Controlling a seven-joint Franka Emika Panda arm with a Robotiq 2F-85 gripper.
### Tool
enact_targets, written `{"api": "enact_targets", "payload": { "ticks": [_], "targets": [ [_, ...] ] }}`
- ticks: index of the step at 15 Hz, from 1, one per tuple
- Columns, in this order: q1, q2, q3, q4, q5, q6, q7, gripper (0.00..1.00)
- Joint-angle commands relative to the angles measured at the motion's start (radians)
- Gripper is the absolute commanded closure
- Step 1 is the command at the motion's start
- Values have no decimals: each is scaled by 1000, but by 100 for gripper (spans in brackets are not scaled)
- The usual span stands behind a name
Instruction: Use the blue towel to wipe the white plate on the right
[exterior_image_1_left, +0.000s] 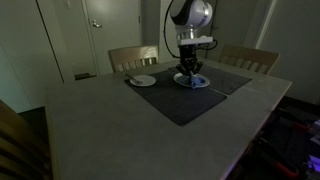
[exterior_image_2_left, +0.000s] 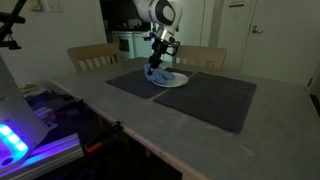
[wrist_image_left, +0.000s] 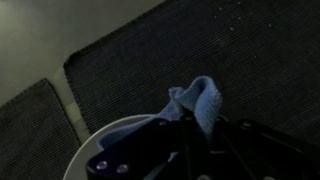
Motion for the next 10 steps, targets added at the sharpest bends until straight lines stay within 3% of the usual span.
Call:
{"api": "enact_targets", "payload": {
  "ticks": [1, 10],
  "targets": [
    [-19, 12, 12, 4, 34, 107, -60, 98],
    [-32, -9, -51, -29, -34, 221, -58, 98]
  ]
}}
